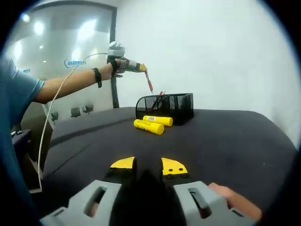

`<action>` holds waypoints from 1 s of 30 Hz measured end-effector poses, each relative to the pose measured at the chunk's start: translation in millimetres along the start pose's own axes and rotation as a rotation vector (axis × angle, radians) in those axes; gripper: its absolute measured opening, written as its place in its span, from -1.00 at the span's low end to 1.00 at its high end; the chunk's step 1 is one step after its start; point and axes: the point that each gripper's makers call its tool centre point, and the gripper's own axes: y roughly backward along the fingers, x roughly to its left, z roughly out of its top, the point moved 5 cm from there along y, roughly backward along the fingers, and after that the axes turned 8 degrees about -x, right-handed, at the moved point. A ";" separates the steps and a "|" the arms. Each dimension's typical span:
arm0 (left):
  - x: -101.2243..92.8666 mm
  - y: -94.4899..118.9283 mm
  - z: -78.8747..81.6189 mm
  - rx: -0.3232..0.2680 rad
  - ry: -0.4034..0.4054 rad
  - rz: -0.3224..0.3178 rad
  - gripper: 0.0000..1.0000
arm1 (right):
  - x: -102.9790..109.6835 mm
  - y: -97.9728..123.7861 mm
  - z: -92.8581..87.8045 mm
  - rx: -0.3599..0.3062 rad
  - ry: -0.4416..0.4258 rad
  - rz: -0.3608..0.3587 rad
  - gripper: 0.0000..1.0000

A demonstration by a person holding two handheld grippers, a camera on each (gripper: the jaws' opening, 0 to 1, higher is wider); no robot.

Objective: Pick up pens and glue sticks and place them into the holder.

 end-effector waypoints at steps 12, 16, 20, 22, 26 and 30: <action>4.7 -16.1 -31.5 0.067 0.016 -0.012 -0.86 | -2.0 -0.9 -0.4 0.005 0.003 0.000 -0.67; 5.7 -17.0 -40.1 0.097 0.012 -0.005 -0.86 | -1.8 -0.8 -0.4 0.005 0.002 0.001 -0.67; 6.3 -13.8 -43.1 0.091 0.024 -0.010 -0.84 | -2.0 -1.4 -0.7 0.008 0.004 0.002 -0.67; 8.2 -13.0 -42.6 0.087 0.025 -0.008 -0.79 | -2.5 -1.6 -1.0 0.011 0.005 0.002 -0.67; 13.3 -6.7 -38.8 0.080 0.012 0.005 -0.79 | -2.2 -1.7 -1.1 0.012 0.006 0.001 -0.67; 12.8 3.5 -31.2 0.062 -0.019 -0.002 -0.79 | -2.2 -1.9 -1.3 0.015 0.006 0.001 -0.67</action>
